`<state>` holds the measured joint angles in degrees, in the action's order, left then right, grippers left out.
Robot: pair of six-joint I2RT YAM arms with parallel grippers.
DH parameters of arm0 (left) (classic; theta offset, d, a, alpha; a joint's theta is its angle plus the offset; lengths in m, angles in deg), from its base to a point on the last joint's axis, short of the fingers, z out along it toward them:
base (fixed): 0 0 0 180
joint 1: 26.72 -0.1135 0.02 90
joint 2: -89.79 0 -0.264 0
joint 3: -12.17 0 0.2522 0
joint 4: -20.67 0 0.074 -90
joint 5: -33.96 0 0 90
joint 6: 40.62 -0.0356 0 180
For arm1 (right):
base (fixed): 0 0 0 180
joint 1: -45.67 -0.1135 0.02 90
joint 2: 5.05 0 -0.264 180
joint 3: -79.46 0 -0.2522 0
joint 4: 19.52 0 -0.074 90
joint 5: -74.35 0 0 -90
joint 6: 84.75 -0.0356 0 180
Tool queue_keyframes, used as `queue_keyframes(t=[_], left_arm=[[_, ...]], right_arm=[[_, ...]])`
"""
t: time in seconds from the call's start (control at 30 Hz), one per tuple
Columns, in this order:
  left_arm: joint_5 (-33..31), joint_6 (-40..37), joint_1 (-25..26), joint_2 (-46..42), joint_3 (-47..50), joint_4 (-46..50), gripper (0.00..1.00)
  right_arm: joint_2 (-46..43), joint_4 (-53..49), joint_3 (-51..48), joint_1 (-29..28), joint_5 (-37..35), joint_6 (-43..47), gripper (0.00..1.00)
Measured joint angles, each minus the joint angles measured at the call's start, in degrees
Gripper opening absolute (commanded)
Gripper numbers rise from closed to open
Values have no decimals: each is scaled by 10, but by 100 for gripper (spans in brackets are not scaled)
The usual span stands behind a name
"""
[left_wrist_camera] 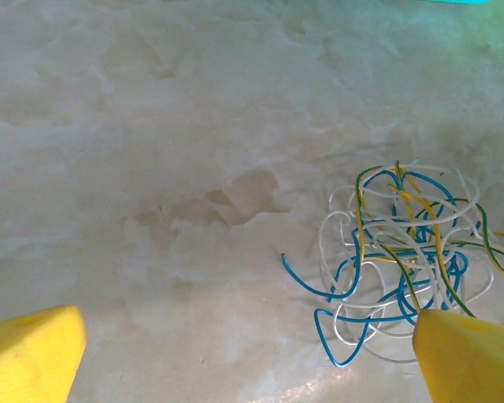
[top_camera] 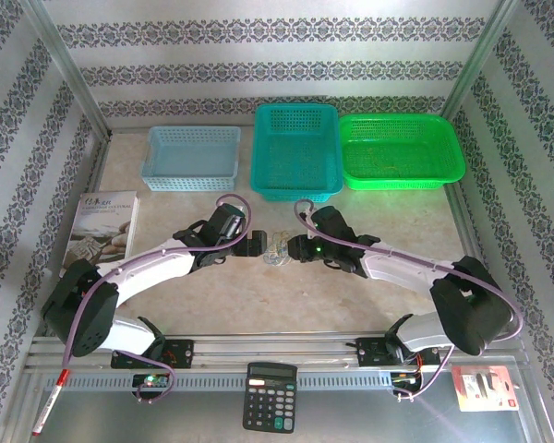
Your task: Untangle the cables
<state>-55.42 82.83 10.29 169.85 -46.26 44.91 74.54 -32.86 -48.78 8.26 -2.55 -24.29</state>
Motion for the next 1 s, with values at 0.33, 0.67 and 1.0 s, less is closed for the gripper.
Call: queue_keyframes(t=[0.33,0.67,1.0], left_arm=[[48,-1,5,36,-8,-48,100],[64,-1,30,134,-27,-101,100],[6,7,43,164,-32,-93,100]], right_arm=[[-10,0,0,0,3,-1,0],[-15,-1,12,3,16,-1,0],[-93,-13,63,41,62,-3,0]])
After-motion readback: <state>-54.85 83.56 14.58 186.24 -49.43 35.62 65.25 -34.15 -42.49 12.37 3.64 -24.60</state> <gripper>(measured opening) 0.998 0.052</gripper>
